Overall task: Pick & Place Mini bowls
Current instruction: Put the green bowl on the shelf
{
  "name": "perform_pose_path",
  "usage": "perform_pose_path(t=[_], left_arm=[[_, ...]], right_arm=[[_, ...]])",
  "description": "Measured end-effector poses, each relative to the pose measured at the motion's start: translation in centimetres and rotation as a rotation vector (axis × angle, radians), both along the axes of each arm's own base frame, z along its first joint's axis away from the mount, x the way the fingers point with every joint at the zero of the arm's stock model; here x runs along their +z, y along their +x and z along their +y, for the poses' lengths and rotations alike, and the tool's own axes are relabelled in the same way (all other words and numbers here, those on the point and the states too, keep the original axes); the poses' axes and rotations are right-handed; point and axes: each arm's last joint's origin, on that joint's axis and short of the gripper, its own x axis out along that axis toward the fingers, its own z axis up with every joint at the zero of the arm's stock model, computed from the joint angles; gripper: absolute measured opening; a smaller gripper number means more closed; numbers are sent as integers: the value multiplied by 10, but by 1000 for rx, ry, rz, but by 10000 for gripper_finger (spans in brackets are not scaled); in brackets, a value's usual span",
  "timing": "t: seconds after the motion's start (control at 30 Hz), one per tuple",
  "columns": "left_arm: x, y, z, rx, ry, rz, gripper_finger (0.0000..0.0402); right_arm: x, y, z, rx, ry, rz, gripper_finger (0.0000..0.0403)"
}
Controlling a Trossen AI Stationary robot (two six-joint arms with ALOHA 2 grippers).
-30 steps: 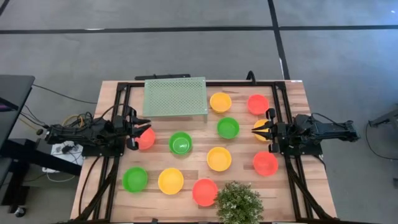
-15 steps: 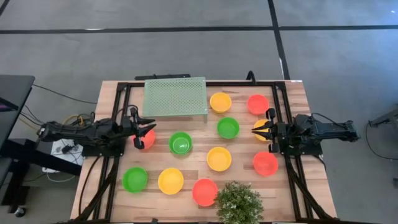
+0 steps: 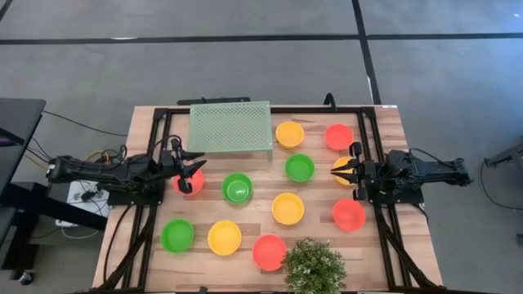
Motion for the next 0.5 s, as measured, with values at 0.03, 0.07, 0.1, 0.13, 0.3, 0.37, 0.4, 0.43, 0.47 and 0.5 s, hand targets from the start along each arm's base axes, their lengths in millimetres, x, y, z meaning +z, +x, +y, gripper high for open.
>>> perform_pose_path(t=[0.03, 0.07, 0.1, 0.13, 0.3, 0.37, 0.4, 0.43, 0.47, 0.5], left_arm=[[3, 1, 0, 4, 15, 7, 131], [5, 2, 0, 7, 34, 16, 138], [8, 4, 0, 9, 47, 22, 145], [11, 5, 0, 13, 61, 28, 153], [26, 13, -1, 28, 137, 61, 183], [34, 17, -1, 49, 158, 71, 190], [37, 18, -1, 58, 161, 83, 193], [40, 20, -1, 66, 161, 95, 194], [42, 22, -1, 68, 160, 107, 195], [43, 24, -1, 67, 158, 122, 195]], right_arm=[[0, 0, 0, 0, 0, 0, 27], [0, 0, 0, 2, 11, 0, 27], [0, 0, 0, 6, 58, 0, 27], [0, 0, 1, 9, 136, 0, 27], [0, 0, 1, 9, 390, -3, 27], [1, 0, 1, 9, 369, -8, 27], [1, 0, 1, 8, 331, -9, 27], [1, 0, 1, 5, 290, -11, 27], [1, 0, 0, -2, 250, -15, 27], [2, 0, 0, -14, 220, -21, 27]])
